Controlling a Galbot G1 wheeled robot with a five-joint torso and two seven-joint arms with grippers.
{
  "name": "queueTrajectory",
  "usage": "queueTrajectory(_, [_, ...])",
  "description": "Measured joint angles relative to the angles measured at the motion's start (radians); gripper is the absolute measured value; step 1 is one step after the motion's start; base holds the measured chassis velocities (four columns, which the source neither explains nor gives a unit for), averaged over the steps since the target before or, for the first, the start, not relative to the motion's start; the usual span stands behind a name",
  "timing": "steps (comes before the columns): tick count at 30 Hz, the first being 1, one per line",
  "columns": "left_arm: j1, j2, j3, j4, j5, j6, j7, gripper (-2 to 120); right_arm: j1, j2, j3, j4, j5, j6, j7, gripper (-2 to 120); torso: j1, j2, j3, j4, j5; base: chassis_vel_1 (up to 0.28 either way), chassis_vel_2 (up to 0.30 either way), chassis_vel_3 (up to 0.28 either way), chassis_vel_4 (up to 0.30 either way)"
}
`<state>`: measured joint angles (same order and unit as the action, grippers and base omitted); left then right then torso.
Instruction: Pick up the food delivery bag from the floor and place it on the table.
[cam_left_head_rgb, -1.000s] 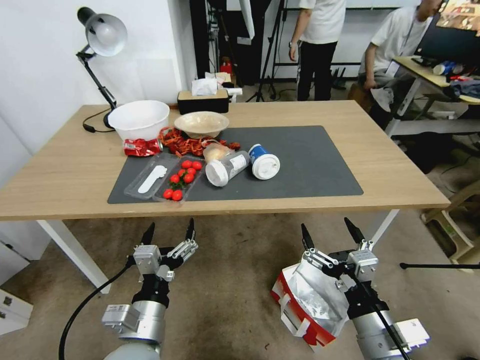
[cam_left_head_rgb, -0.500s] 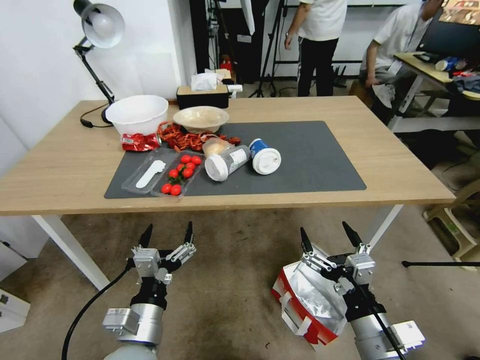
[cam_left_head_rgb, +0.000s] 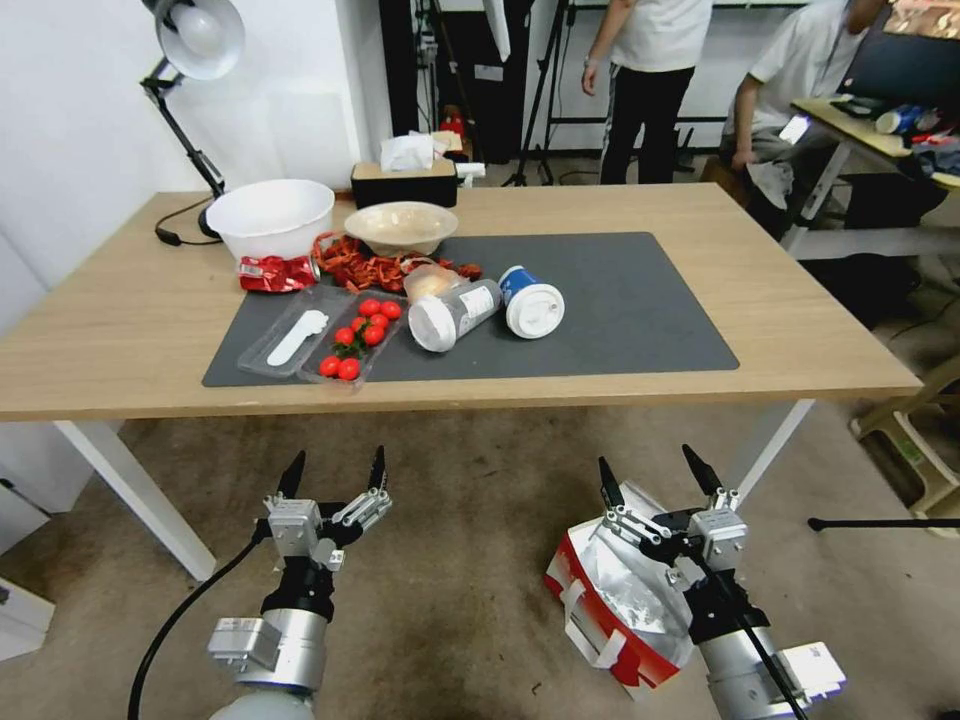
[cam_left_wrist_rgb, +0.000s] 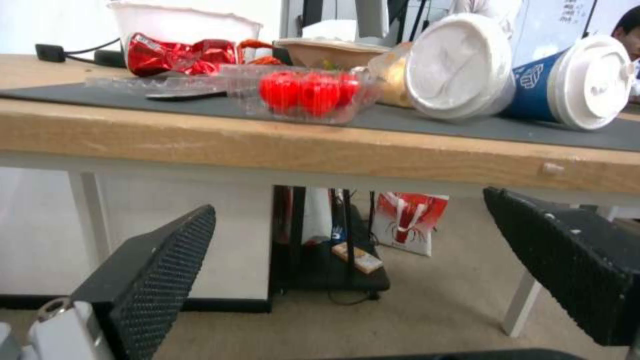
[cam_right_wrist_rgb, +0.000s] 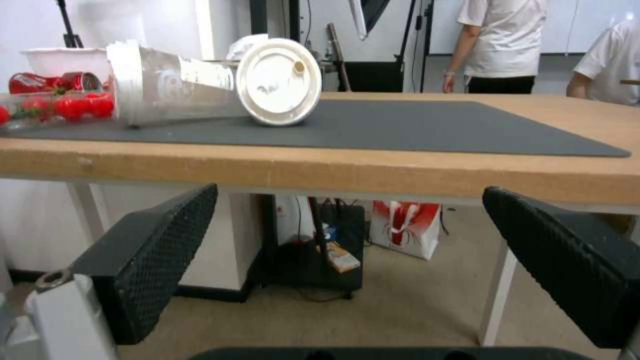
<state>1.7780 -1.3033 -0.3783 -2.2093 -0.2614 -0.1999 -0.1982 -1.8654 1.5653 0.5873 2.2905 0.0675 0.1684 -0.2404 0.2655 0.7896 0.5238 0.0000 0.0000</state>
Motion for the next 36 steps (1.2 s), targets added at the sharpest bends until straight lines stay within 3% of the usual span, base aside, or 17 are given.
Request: queueTrajectory(36, [0.003, 0.002, 0.001, 0.023, 0.004, -0.013, 0.008, 100, -0.002, -0.007, 0.004, -0.031, 0.002, 0.009, -0.013, 100, -0.062, -0.154, -0.092, 0.0, 0.0, 0.0, 0.0, 0.0, 0.0])
